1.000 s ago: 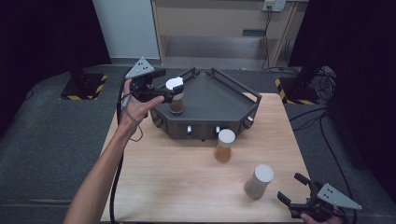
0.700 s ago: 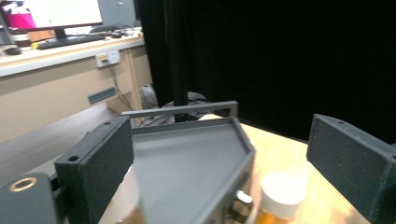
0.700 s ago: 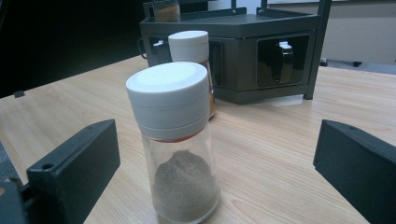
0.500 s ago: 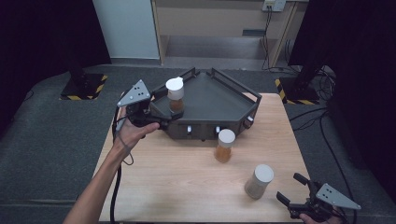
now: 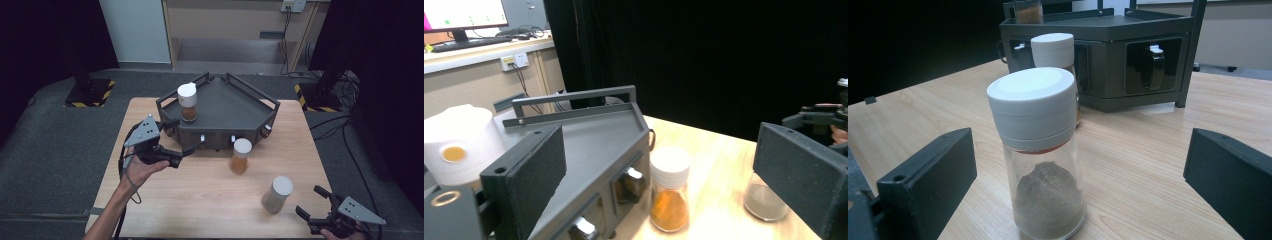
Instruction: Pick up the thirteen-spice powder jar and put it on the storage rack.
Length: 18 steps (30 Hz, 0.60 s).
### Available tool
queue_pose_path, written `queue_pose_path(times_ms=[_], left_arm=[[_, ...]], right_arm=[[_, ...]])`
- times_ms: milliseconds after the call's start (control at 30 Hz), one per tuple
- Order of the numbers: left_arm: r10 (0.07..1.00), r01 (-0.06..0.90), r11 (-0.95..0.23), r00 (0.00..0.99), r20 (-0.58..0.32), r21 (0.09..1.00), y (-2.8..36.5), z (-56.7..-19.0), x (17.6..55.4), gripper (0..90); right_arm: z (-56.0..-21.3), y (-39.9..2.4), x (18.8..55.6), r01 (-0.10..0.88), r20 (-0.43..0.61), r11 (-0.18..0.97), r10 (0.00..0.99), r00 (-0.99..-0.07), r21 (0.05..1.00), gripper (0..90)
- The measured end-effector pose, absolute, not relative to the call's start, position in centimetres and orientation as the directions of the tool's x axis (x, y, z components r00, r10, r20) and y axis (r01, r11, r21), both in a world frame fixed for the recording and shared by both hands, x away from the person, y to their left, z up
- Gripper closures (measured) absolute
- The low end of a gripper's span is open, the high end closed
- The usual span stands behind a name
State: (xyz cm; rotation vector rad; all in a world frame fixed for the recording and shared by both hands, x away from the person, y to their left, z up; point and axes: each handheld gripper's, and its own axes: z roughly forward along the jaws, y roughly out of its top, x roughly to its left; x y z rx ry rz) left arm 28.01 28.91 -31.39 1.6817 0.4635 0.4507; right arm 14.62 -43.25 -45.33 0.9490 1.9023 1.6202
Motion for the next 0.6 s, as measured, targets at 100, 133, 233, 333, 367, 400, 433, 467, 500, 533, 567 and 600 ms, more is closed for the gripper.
queue_pose_path(times_ms=[100,133,233,333,367,400,433,467,500,533,567,600], left_arm=[[0.539,0.046,-0.145,0.841,0.04,0.988,28.8,-32.1,26.9,5.9],[0.534,0.051,-0.136,0.845,0.029,0.989,28.9,-32.4,26.7,5.9],[0.543,0.054,-0.148,0.839,0.035,0.988,29.0,-32.9,25.8,5.8],[0.557,0.062,-0.154,0.83,0.034,0.986,29.2,-33.5,25.0,5.6],[0.56,0.068,-0.152,0.828,0.03,0.986,29.3,-33.7,24.7,5.5],[0.561,0.076,-0.146,0.828,0.019,0.986,29.5,-34.0,24.5,5.5],[0.567,0.082,-0.146,0.824,0.015,0.986,29.5,-34.3,24.2,5.5],[0.575,0.085,-0.15,0.818,0.017,0.985,29.5,-34.5,23.8,5.4],[0.576,0.087,-0.151,0.817,0.017,0.985,29.5,-34.7,23.6,5.3],[0.577,0.085,-0.158,0.816,0.022,0.984,29.5,-34.9,23.3,5.2],[0.582,0.08,-0.169,0.812,0.034,0.982,29.5,-35.1,23.0,5.3],[0.586,0.078,-0.179,0.809,0.043,0.981,29.5,-35.2,22.7,5.3]], right_arm=[[-45.3,-43.2,14.6,0.204,0.085,0.068,0.751,-0.655,0.977,1.1],[-45.3,-43.2,14.6,0.206,0.086,0.068,0.751,-0.655,0.976,1.1],[-45.3,-43.2,14.6,0.205,0.085,0.068,0.751,-0.655,0.976,1.1],[-45.3,-43.2,14.6,0.205,0.084,0.069,0.751,-0.655,0.976,1.1],[-45.3,-43.1,14.6,0.205,0.084,0.07,0.751,-0.655,0.976,1.2],[-45.3,-43.1,14.6,0.204,0.083,0.07,0.75,-0.656,0.976,1.2],[-45.3,-43.1,14.6,0.205,0.083,0.07,0.751,-0.656,0.976,1.2],[-45.3,-43.1,14.6,0.205,0.084,0.07,0.751,-0.655,0.976,1.2],[-45.3,-43.1,14.6,0.205,0.083,0.07,0.751,-0.655,0.976,1.2],[-45.3,-43.1,14.6,0.206,0.084,0.07,0.751,-0.655,0.976,1.2],[-45.3,-43.1,14.6,0.203,0.082,0.071,0.751,-0.656,0.977,1.2],[-45.2,-43.1,14.6,0.203,0.082,0.07,0.75,-0.656,0.977,1.2]])
